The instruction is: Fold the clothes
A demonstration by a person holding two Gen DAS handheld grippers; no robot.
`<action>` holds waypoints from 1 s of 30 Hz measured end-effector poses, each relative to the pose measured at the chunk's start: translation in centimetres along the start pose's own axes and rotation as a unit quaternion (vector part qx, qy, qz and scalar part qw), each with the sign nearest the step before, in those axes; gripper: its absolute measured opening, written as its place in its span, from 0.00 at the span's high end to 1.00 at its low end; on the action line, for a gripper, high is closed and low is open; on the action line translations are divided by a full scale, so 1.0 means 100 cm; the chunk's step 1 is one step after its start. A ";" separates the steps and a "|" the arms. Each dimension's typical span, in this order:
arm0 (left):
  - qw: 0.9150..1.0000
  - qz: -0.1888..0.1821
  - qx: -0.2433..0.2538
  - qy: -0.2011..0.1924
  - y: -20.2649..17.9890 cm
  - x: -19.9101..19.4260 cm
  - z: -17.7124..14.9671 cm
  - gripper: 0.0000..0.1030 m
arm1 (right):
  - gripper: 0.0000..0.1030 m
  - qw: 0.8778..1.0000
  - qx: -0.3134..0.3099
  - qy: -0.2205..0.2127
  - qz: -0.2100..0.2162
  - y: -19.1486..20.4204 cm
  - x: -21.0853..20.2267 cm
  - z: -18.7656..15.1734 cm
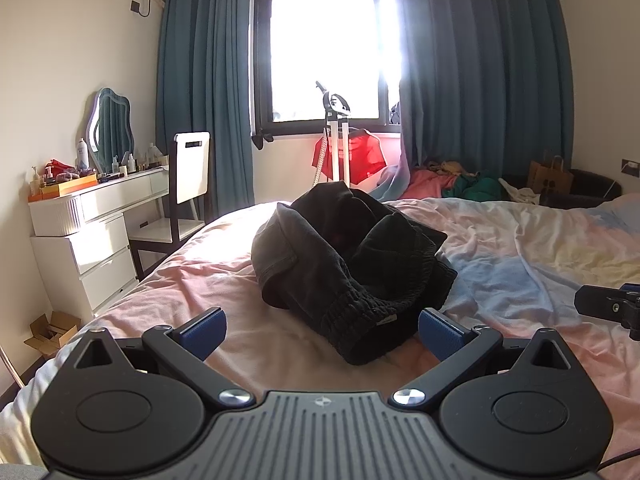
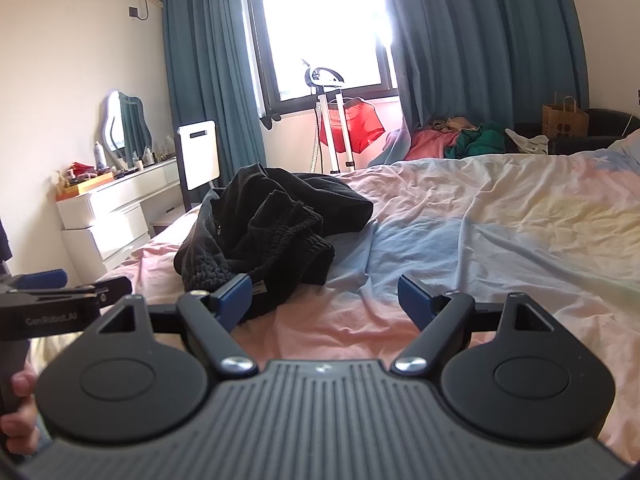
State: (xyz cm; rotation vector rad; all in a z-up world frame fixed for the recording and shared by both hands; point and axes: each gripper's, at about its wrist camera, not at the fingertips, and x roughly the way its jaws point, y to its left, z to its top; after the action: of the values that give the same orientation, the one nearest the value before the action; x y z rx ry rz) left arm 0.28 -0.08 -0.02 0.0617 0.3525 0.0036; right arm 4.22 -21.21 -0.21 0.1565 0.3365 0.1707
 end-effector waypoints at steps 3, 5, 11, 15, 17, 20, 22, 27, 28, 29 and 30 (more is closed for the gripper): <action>1.000 0.000 0.000 0.001 0.000 0.000 0.000 0.00 | 0.20 1.000 -0.001 0.001 0.001 0.000 0.000 0.000; 1.000 0.000 0.000 0.002 0.000 0.000 0.000 0.00 | 0.20 1.000 -0.001 0.003 0.001 0.000 0.000 0.000; 1.000 0.001 0.000 0.003 0.001 0.001 0.000 0.00 | 0.20 1.000 -0.002 0.005 0.001 0.001 0.001 0.001; 1.000 0.001 0.002 0.003 0.000 0.003 -0.001 0.00 | 0.20 1.000 -0.003 0.006 0.002 0.001 0.001 0.001; 1.000 -0.003 0.000 0.002 0.000 0.004 -0.002 0.00 | 0.20 1.000 -0.002 0.006 0.001 0.001 0.001 0.001; 1.000 -0.014 -0.011 -0.001 0.003 0.007 -0.004 0.00 | 0.20 1.000 0.005 0.008 -0.002 0.001 0.004 0.003; 1.000 -0.013 -0.012 0.007 0.004 0.012 -0.005 0.00 | 0.20 1.000 0.016 0.008 -0.009 0.001 0.007 0.011; 1.000 -0.007 0.001 0.024 0.000 0.023 -0.009 0.00 | 0.20 0.999 0.014 0.005 -0.036 0.006 0.023 0.050; 1.000 -0.006 0.008 0.027 -0.002 0.025 -0.010 0.00 | 0.20 0.999 0.006 0.009 -0.048 0.007 0.028 0.058; 0.999 -0.005 0.015 0.029 -0.005 0.027 -0.011 0.00 | 0.20 0.998 0.003 0.011 -0.058 0.006 0.034 0.065; 0.999 -0.005 0.026 0.030 -0.008 0.029 -0.011 0.00 | 0.20 0.998 0.008 0.012 -0.066 0.002 0.039 0.068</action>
State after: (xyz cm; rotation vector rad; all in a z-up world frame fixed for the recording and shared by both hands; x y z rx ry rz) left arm 2.60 -0.78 -2.13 0.1106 0.4132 -0.0133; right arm 10.11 -21.08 4.98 0.1474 0.3716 0.0386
